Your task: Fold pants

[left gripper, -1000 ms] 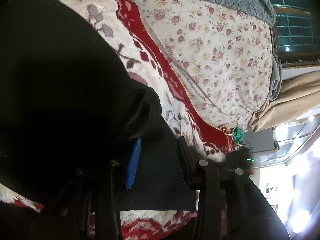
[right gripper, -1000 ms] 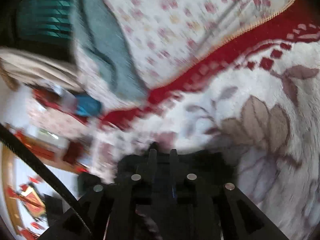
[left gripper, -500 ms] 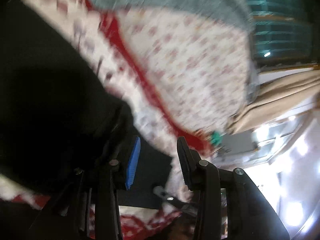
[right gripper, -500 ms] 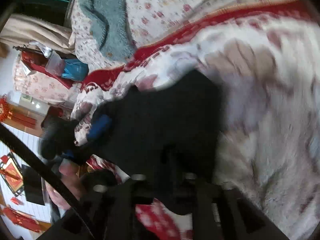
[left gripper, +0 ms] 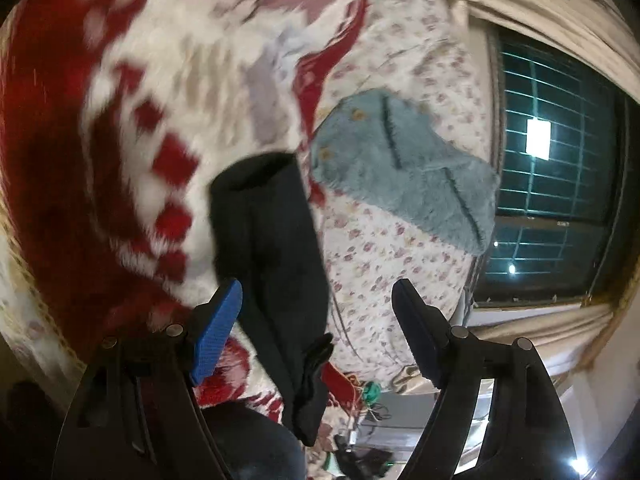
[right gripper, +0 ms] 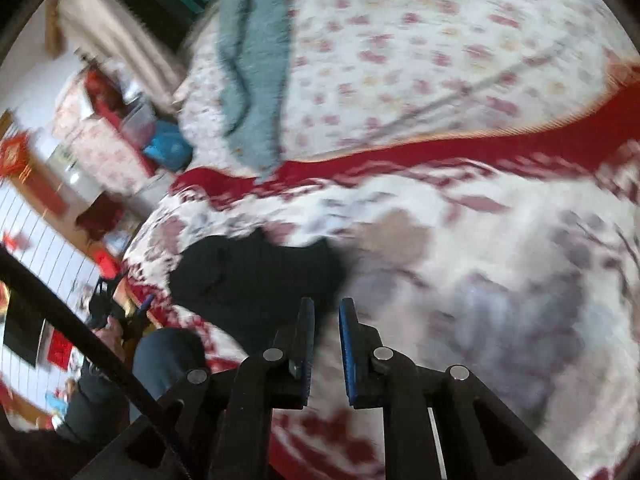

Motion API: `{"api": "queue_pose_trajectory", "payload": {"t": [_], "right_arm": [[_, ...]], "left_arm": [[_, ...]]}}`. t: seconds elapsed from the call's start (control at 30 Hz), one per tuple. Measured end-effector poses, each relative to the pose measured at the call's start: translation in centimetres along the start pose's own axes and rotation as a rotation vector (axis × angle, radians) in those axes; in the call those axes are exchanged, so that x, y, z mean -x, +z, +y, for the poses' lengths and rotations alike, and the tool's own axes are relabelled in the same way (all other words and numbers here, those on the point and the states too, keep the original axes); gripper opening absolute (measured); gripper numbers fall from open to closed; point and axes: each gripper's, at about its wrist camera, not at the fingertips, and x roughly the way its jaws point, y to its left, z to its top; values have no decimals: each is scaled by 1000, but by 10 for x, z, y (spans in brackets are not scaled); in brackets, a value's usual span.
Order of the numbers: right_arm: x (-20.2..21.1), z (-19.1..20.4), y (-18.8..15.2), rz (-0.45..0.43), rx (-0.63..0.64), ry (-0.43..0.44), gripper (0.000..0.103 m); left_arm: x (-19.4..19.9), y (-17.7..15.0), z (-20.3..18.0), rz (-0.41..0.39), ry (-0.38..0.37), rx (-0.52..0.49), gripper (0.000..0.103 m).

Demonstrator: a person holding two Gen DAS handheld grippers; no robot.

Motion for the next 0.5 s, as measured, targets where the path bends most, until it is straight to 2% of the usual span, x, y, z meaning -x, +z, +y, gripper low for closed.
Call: {"api": "queue_pose_trajectory", "payload": {"t": [0.07, 0.17, 0.23, 0.37, 0.4, 0.43, 0.47, 0.5], "right_arm": [[9, -27, -8, -15, -132, 33, 11], [24, -30, -5, -96, -131, 90, 12], [20, -32, -5, -82, -146, 91, 13], [13, -30, -3, -59, -159, 99, 13], [13, -31, -3, -61, -162, 103, 13], [13, -31, -3, -62, -167, 104, 13], [14, -32, -3, -64, -173, 106, 13], [15, -34, -4, -67, -182, 109, 13]], "left_arm": [[-9, 2, 10, -12, 27, 37, 77], [-22, 7, 16, -51, 59, 56, 77], [-31, 8, 10, -69, 73, 19, 77], [-48, 12, -4, -73, 153, -90, 74], [-51, 13, -6, -75, 179, -117, 63], [-55, 13, -7, -73, 225, -143, 36], [-59, 13, -5, -60, 269, -156, 26], [-64, 14, -1, -40, 301, -158, 21]]}}
